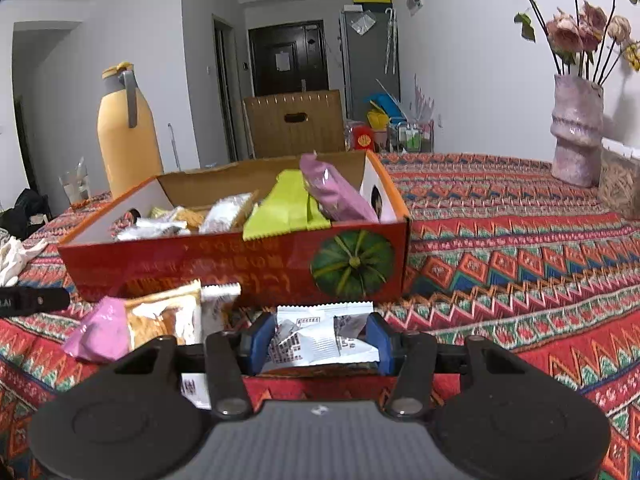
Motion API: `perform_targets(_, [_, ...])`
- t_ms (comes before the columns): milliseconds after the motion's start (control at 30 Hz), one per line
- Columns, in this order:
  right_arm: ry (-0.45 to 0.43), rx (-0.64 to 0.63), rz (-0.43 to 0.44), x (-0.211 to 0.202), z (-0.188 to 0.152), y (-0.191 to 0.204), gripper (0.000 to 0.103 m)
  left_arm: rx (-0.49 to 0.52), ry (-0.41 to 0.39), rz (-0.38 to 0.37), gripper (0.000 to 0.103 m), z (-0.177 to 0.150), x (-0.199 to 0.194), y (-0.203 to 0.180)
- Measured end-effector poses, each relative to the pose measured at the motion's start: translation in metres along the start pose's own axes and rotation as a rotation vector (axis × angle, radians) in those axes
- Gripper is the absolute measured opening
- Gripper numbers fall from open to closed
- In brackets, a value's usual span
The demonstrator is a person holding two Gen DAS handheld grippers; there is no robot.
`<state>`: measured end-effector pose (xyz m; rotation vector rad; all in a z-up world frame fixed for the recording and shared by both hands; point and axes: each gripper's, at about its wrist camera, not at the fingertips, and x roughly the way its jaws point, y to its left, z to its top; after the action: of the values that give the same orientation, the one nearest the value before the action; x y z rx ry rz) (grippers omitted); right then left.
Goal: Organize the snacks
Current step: 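Grasp the pink packet with the left tool while the right tool holds its white packet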
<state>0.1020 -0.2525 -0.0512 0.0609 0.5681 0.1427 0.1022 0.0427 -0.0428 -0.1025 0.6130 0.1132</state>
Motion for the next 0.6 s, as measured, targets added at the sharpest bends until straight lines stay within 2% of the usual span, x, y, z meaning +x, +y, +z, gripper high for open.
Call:
perform_targets(200, [0.006,0.006,0.026,0.003,-0.004,-0.001,0.05,0.039,0.027,-0.006,0.103,0.003,-0.004,-0.01])
perform_targets(433, [-0.042,0.018,0.041,-0.006,-0.006,-0.003,0.05,0.092,0.115,-0.04,0.103,0.005,0.0,-0.037])
perform_targets(600, [-0.063,0.029,0.049,-0.01,-0.006,-0.004,0.05,0.124,0.132,-0.044,0.103,0.007,0.002,-0.058])
